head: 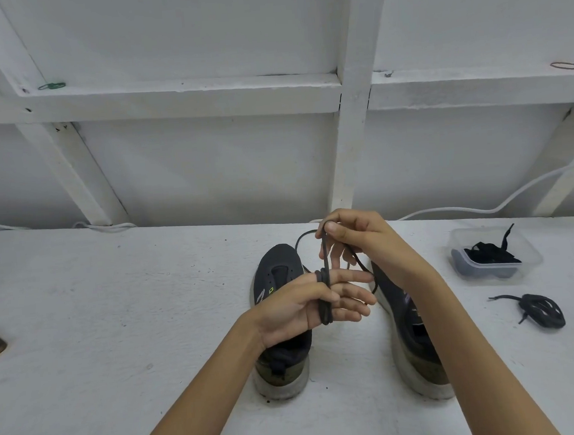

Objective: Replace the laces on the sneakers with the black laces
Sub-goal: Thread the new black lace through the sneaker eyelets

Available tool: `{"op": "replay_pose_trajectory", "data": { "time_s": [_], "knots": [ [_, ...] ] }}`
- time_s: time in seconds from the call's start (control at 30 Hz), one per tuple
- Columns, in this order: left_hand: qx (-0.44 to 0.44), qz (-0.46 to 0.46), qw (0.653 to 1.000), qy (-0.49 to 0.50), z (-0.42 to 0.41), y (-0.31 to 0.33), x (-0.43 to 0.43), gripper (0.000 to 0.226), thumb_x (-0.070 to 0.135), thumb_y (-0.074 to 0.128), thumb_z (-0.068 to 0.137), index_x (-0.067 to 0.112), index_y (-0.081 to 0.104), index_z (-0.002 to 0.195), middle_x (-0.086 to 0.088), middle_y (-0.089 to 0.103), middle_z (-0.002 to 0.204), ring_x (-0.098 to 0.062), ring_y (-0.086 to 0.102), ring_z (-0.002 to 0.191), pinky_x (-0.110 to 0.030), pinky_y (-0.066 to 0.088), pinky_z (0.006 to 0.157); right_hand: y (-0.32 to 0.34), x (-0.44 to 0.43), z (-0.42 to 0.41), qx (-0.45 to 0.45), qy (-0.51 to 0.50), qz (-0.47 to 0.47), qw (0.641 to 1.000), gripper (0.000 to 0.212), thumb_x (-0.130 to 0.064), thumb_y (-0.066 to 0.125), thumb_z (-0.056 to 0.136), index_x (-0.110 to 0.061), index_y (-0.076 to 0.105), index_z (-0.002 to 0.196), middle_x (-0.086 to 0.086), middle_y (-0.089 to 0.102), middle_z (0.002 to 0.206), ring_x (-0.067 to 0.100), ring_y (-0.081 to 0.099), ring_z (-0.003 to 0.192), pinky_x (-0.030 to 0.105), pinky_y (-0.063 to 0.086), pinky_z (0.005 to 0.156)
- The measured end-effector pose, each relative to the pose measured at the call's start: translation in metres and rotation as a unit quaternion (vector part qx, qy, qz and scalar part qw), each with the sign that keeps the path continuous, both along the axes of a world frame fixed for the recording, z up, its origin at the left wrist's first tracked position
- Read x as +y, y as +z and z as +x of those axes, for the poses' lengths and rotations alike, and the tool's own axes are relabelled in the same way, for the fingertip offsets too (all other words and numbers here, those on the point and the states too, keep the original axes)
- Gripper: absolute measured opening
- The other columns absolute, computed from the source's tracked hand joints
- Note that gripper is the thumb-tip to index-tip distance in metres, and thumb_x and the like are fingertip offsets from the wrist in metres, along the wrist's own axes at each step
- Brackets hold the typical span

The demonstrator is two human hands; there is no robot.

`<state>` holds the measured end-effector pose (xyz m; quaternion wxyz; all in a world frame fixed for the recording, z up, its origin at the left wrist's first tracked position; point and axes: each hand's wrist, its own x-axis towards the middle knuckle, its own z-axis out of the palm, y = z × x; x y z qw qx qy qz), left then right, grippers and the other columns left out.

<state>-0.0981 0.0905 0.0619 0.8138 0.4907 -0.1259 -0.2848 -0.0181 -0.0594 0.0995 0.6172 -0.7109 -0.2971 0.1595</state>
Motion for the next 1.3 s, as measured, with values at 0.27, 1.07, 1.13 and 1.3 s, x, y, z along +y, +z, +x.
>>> {"op": "replay_pose_trajectory", "data": {
  "time_s": [0.27,1.07,1.13,1.3],
  "knots": [
    [0.007,0.007,1.0,-0.006,-0.001,-0.001,0.0,0.036,0.002,0.037,0.097,0.007,0.054,0.129,-0.007,0.068,0.102,-0.015,0.065,0.085,-0.024,0.051,0.078,0.011,-0.003,-0.009,-0.049,0.078,0.005,0.996,0.019,-0.011,0.049,0.099,-0.002,0.066,0.097,0.02,0.068,0.075,0.016,0.065,0.07,0.027,0.044,0.064],
    [-0.109,0.039,0.992,-0.044,0.003,0.019,0.016,0.043,-0.008,0.039,0.097,-0.002,0.042,0.139,-0.019,0.06,0.124,-0.034,0.053,0.125,-0.042,0.039,0.11,-0.029,0.01,-0.012,0.097,-0.027,-0.11,0.989,0.03,-0.004,0.051,0.098,-0.005,0.062,0.07,-0.001,0.062,0.057,0.002,0.06,0.055,0.015,0.047,0.057],
    [-0.105,0.022,0.994,-0.012,0.006,0.026,0.023,0.043,-0.006,0.042,0.095,0.002,0.046,0.137,-0.015,0.063,0.123,-0.033,0.056,0.123,-0.042,0.043,0.107,-0.035,0.014,-0.024,0.118,-0.05,-0.145,0.981,0.04,-0.003,0.045,0.1,-0.018,0.06,0.066,-0.004,0.045,0.047,0.001,0.041,0.038,0.017,0.029,0.047],
    [-0.122,0.004,0.99,0.064,0.013,0.036,0.035,0.042,-0.006,0.042,0.095,0.002,0.047,0.136,-0.015,0.062,0.126,-0.03,0.054,0.127,-0.032,0.044,0.105,-0.04,0.009,-0.066,0.02,0.077,-0.176,0.981,0.03,-0.025,0.048,0.103,-0.011,0.069,0.087,-0.016,0.045,0.052,0.002,0.039,0.05,0.013,0.031,0.052]
  ]
}}
